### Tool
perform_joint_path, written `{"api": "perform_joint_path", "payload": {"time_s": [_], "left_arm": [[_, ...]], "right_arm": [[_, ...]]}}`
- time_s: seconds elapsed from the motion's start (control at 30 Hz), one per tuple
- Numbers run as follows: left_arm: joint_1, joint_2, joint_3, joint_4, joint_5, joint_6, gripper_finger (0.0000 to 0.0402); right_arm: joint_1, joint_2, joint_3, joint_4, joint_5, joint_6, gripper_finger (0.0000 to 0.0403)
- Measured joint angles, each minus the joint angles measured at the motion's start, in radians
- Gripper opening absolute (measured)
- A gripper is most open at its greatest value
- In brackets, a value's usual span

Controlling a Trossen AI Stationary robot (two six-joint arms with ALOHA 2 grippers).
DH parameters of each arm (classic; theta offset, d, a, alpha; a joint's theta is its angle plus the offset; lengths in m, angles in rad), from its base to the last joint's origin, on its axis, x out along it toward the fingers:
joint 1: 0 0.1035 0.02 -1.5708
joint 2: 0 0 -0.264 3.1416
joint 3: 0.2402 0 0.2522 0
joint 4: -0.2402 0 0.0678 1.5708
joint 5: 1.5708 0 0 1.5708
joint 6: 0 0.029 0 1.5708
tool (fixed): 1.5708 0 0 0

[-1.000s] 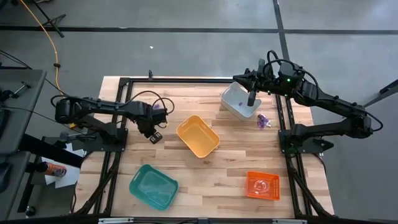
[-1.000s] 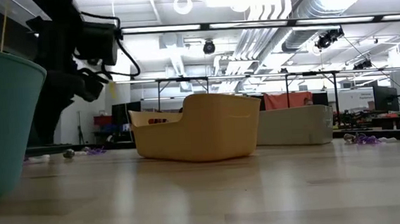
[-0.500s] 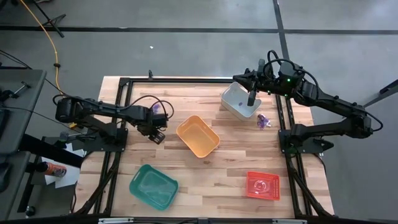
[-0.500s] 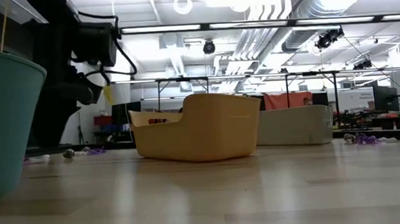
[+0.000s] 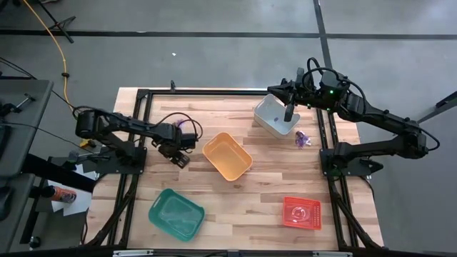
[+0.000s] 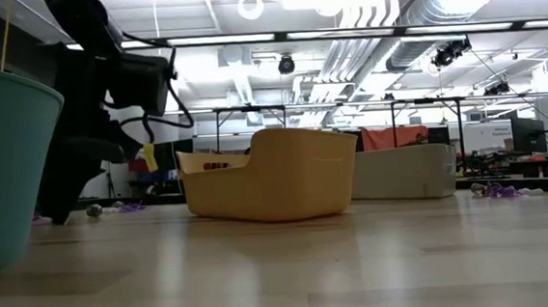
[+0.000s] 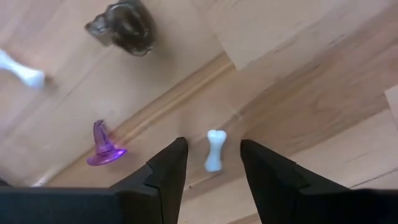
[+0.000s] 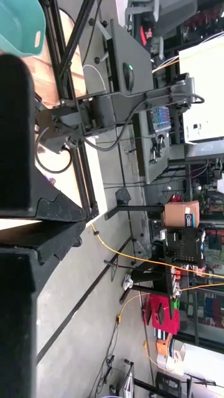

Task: Sort Halloween decoration
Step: Put the white bone toy into the yellow bin

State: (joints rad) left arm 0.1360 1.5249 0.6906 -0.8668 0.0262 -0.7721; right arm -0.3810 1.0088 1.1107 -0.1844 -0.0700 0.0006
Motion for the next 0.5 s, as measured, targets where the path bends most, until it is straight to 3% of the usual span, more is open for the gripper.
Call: {"api": "perform_joint_path", "payload": {"time_s": [0.5], "left_arm": [[0.008,0.032,-0.001,0.012,0.029,0.034,0.0067]], "right_arm": [[0.0,0.0,0.0,-0.008,0.0,0.0,0.0]]}}
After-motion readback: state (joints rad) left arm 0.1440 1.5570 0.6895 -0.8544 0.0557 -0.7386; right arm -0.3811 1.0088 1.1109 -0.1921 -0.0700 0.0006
